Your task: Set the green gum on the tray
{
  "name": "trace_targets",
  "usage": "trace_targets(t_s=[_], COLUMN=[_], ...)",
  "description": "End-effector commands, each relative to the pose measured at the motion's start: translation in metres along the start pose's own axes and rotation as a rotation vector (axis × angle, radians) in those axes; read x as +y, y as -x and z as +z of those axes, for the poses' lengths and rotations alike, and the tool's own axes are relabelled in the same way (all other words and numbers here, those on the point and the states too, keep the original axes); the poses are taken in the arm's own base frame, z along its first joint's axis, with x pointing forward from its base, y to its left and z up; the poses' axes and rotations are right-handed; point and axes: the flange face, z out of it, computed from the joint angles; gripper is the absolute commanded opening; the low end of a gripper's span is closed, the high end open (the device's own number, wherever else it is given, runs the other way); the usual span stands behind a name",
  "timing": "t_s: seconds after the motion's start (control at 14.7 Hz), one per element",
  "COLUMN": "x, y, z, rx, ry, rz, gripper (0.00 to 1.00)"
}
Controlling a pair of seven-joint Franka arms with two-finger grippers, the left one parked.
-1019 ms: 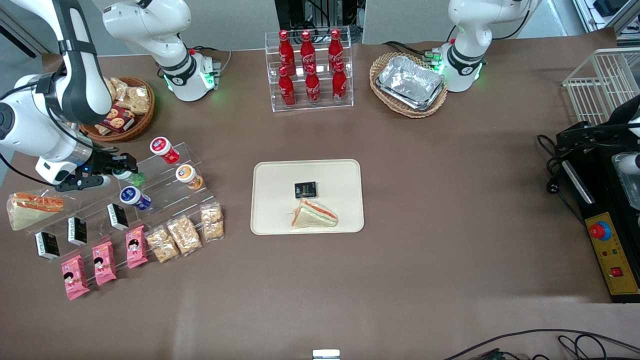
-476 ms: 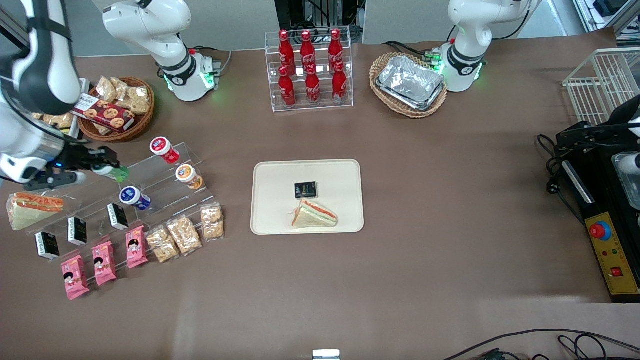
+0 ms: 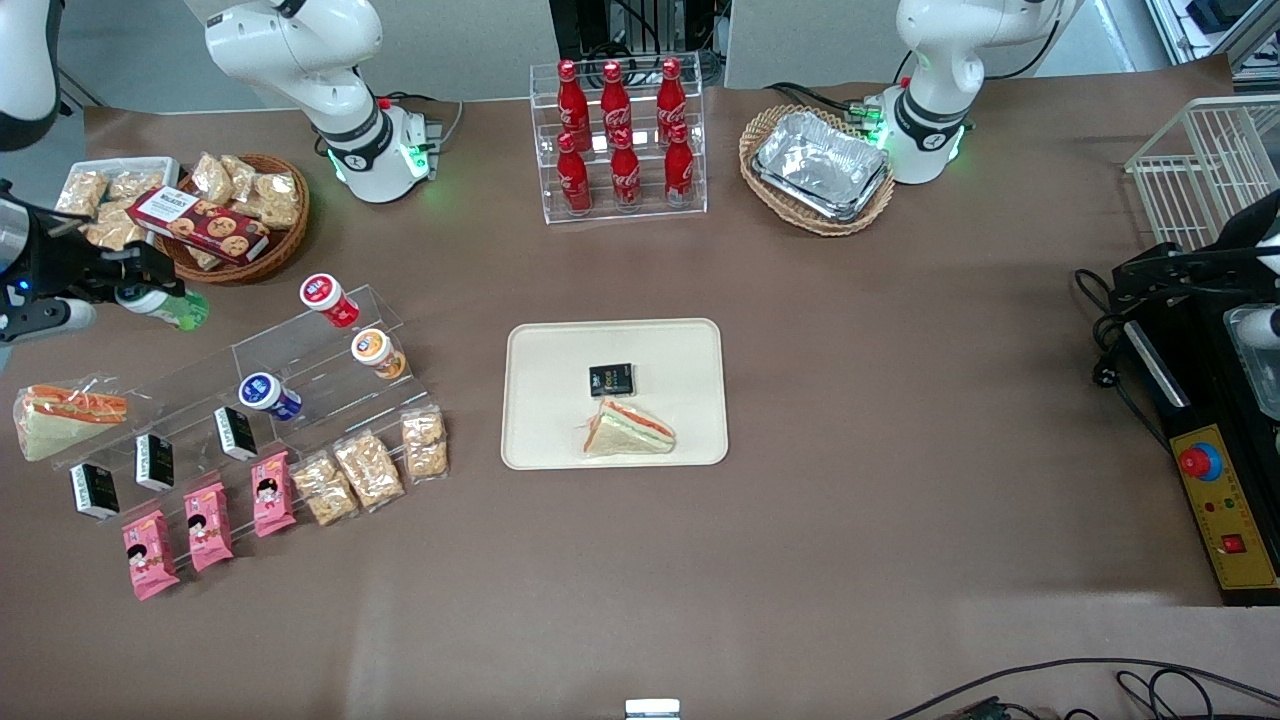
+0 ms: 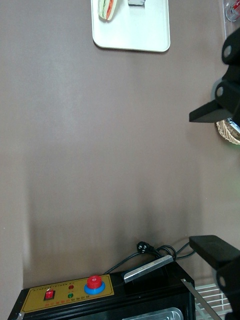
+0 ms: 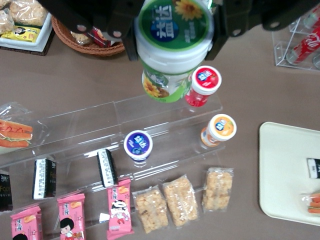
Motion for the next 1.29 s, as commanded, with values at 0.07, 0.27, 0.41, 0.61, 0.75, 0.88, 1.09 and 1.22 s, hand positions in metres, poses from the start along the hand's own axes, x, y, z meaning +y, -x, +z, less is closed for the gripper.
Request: trace_targets(t_s=[0.07, 0.27, 0.41, 0.61, 0.75, 0.88, 1.09, 1.22], x=[-0.1, -0.19, -0.236, -0.299, -0.328, -0.348, -0.36, -0.356], y=[-0.042, -0.066, -0.075, -0.07, -0.072, -0.075, -0.077, -0.077], z=[0.019, 0.054, 0.088, 0.142, 0.184, 0.23, 0.289, 0.319], rx=[-0.058, -0.056, -0.05, -0.003, 0.03, 0.06, 0.104, 0.124], ry=[-0.012, -0.021, -0.015, -0.01, 0.0, 0.014, 0.031, 0.039], rz=[0.041, 0.136, 0.171, 0.199, 0.22, 0.193, 0.172, 0.174], gripper=[0.42, 0.42, 0.41, 0.41, 0.41, 0.41, 0.41, 0.41])
